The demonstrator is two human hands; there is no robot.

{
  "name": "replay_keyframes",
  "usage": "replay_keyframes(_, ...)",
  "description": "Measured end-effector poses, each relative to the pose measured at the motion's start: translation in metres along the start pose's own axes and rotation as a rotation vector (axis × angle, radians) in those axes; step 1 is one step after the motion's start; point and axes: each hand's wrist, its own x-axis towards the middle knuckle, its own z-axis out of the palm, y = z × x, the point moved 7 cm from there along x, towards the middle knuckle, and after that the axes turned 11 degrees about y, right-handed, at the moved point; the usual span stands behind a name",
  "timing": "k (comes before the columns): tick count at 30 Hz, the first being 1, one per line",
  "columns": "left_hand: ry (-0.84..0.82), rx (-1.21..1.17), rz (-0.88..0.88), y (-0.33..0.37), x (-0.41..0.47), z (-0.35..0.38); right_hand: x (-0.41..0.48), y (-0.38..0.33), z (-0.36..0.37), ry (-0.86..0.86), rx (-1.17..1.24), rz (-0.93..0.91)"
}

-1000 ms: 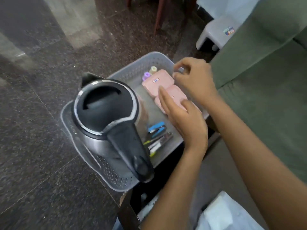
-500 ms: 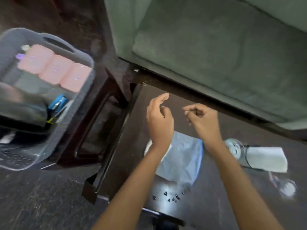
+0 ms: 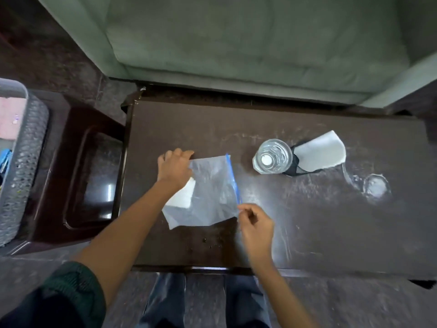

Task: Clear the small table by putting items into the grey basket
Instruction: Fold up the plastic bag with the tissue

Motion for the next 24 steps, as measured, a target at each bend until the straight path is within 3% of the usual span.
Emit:
replay_keyframes(4,-0.055,-0.146,-0.106,-0.021,-0.002,0.001,-0.022,0.055,-0.007,0.112,0.074,0.432)
replay_keyframes(8,-0.202,-0.658,-0.121,-0.036,-0.015,-0.011,-0.027,0.061,0.012,0.082,0.217,0.683)
replay_keyframes(13,-0.223,-0.982,-0.266,-0.057,-0.043,-0.030,-0.017,0.040,0.035,-0.036,0.273,0.626)
replay_keyframes(18,-0.147,-1.288,-0.404,-0.064,-0.060,-0.045,-0.002,0.009,0.055,-0.271,0.353,0.500)
replay_keyframes(21,-0.087,-1.479,-0.466,-0.058,-0.068,-0.046,0.008,-0.019,0.054,-0.291,0.427,0.406)
replay_keyframes(24,0.014,-1.468,-0.515,-0.057,-0.075,-0.044,0.019,-0.048,0.041,-0.252,0.403,0.275)
